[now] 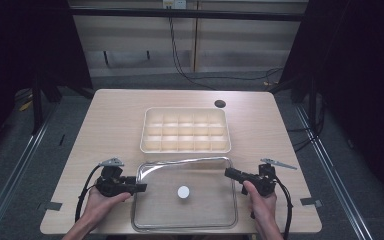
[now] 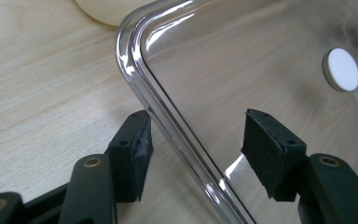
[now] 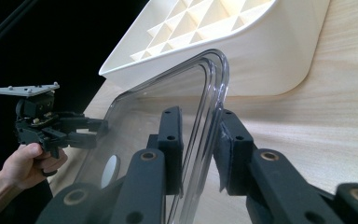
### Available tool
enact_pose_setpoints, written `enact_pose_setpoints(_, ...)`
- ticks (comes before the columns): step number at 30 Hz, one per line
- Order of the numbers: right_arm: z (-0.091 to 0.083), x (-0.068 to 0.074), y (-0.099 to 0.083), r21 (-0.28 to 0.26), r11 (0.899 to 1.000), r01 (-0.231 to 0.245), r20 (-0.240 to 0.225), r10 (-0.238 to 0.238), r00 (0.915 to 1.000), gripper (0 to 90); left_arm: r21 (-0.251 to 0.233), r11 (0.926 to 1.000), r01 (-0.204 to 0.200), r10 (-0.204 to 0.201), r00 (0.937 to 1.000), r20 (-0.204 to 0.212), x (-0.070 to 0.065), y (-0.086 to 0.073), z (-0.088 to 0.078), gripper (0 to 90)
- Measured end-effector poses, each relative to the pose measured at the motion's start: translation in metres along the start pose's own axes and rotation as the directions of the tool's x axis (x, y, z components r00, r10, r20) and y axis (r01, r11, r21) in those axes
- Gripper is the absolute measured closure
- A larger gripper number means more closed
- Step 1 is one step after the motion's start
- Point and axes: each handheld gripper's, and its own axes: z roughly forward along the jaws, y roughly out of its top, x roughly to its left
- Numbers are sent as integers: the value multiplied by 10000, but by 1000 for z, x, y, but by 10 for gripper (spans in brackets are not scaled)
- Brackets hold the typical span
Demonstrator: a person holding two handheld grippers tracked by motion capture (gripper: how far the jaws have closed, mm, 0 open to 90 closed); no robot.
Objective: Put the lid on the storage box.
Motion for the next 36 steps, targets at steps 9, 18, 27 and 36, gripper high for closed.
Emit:
enact_pose_setpoints(9, -3, -2, 1, -83, 10000, 33, 113, -32, 9999, 739, -644, 9979, -45, 68, 9993, 358, -2, 1, -10, 525)
enact_pose_setpoints(18, -3, -1, 1, 87, 9997, 244, 342, -247, 9991, 723, -960, 9949, -314, 335, 9992, 209, -5, 3, -16, 557)
enact_pose_setpoints(27, -2, 1, 3, 5, 9993, 372, 380, -372, 9986, 715, -1322, 9895, -588, 597, 9982, 32, -12, 7, -27, 590)
enact_pose_setpoints(36, -4, 9, 9, -73, 9966, 825, 550, -820, 9951, 702, -1657, 9844, -595, 633, 9978, 180, -11, 11, -34, 633)
